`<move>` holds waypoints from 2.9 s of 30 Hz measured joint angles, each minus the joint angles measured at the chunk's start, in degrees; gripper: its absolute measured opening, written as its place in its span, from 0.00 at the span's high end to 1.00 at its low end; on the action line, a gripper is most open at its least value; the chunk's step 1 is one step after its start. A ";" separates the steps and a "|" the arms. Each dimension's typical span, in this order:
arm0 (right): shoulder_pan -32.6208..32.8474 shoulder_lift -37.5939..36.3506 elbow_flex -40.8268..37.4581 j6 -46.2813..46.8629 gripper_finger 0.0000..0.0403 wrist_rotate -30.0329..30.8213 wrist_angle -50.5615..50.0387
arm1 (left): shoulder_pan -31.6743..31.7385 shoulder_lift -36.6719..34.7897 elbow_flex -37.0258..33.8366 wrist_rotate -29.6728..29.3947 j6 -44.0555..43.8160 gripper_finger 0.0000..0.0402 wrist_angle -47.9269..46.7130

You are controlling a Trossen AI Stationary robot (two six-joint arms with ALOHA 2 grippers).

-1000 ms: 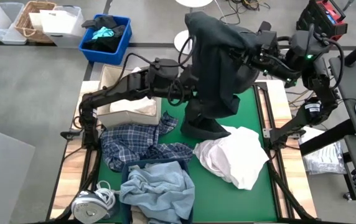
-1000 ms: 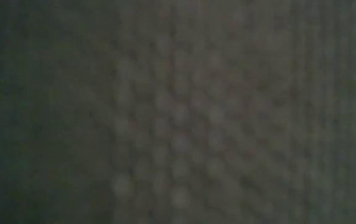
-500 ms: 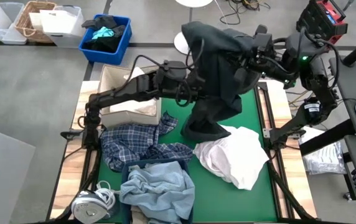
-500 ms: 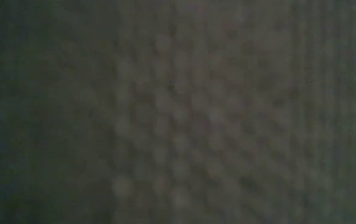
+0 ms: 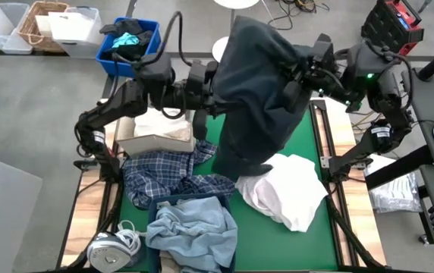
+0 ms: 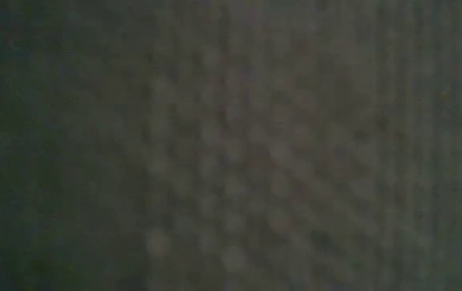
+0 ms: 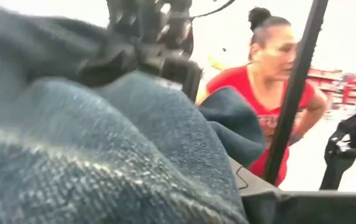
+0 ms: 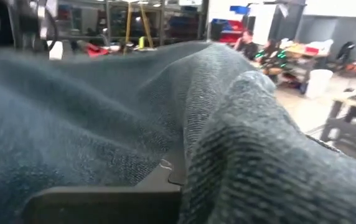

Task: Sort clothes
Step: Put the blue pants into the blue laundry organizer

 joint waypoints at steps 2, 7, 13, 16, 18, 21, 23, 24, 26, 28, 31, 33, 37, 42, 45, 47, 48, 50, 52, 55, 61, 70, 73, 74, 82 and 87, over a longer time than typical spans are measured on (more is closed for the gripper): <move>-0.01 1.01 0.00 0.45 0.98 -0.72 0.13 | -0.04 -0.48 -0.12 0.42 0.48 1.00 1.63; -0.08 3.79 0.00 4.23 0.98 -7.34 0.11 | -0.04 -1.60 -0.11 0.57 1.61 1.00 6.04; -0.06 6.24 0.00 4.96 0.93 -11.04 -0.72 | -0.04 -2.24 -0.12 0.81 2.24 1.00 7.31; -0.08 6.42 0.02 5.04 0.84 -12.32 -1.08 | -0.04 -2.94 -0.12 0.50 3.09 1.00 7.43; -0.08 6.25 0.02 5.94 0.76 -13.74 -1.30 | -0.04 -3.50 -0.14 0.37 3.21 1.00 7.79; -0.08 5.81 0.09 8.72 0.63 -15.37 -1.25 | -0.04 -4.49 -0.14 0.31 3.49 1.00 8.51; -0.08 5.27 0.11 10.61 0.55 -15.57 -1.01 | -0.04 -5.16 -0.14 -0.04 4.25 1.00 8.59; -0.08 4.97 0.11 12.01 0.51 -15.55 -1.03 | -0.04 -5.47 -0.14 -0.86 4.51 1.00 8.69; -0.71 4.37 0.11 16.40 0.44 -15.63 -1.01 | -0.05 -5.88 -0.14 -2.52 4.99 1.00 9.25; -1.54 3.74 0.09 20.43 0.38 -16.99 -1.33 | -0.02 -6.30 -0.14 -3.40 5.36 1.00 9.43; -2.44 3.06 0.09 21.45 0.31 -20.75 -1.30 | -0.04 -6.80 -0.14 -5.40 6.39 1.00 9.65; -2.55 2.73 0.07 22.07 0.27 -21.88 -1.50 | -0.04 -6.94 -0.14 -6.38 6.52 1.00 9.69; -2.60 2.27 0.04 24.56 0.22 -22.80 -1.72 | -0.04 -6.98 -0.14 -8.06 7.63 1.00 10.55; -3.27 2.15 0.04 32.99 0.19 -23.52 -0.46 | -0.04 -6.98 -0.14 -8.55 8.05 1.00 12.92; -3.25 2.15 -0.07 32.41 0.18 -23.51 4.28 | -0.04 -7.57 -0.12 -8.57 8.23 1.00 12.32; -3.25 2.15 -0.07 31.23 0.17 -23.48 8.51 | -0.04 -8.78 -0.12 -8.57 8.24 1.00 11.46; -3.25 2.15 -0.07 30.92 0.17 -23.52 10.03 | -0.04 -9.66 -0.14 -8.61 8.24 1.00 10.67; -3.17 1.92 -0.07 30.50 0.15 -24.46 10.95 | 0.05 -10.54 0.16 -9.45 8.41 1.00 10.33; -3.14 1.47 0.01 32.82 0.12 -24.63 12.82 | 0.20 -11.23 0.40 -10.35 8.48 1.00 10.62; -3.48 0.91 0.04 35.99 0.08 -24.51 12.94 | 0.18 -11.08 0.40 -11.62 9.09 1.00 9.44; -3.83 -0.38 0.00 33.07 0.06 -24.05 12.63 | 0.12 -10.33 -0.05 -12.21 9.68 1.00 6.98; -1.16 -1.18 0.04 3.77 0.06 -26.22 10.02 | 0.23 -10.56 0.19 -14.41 9.53 1.00 7.03; -0.33 -0.15 0.00 0.01 0.06 -26.45 9.92 | 0.20 -9.82 -0.03 -16.14 9.48 1.00 5.21; -0.25 0.21 0.00 -0.32 0.06 -26.41 9.83 | 0.20 -9.64 -0.03 -16.45 9.47 1.00 5.08; -0.28 3.39 -0.11 -3.82 0.06 -26.39 9.58 | 0.20 -7.10 -0.16 -22.41 8.29 1.00 2.20; -0.30 3.64 -0.13 -2.61 0.06 -27.56 9.44 | 0.20 -5.46 -0.23 -23.90 8.05 1.00 3.68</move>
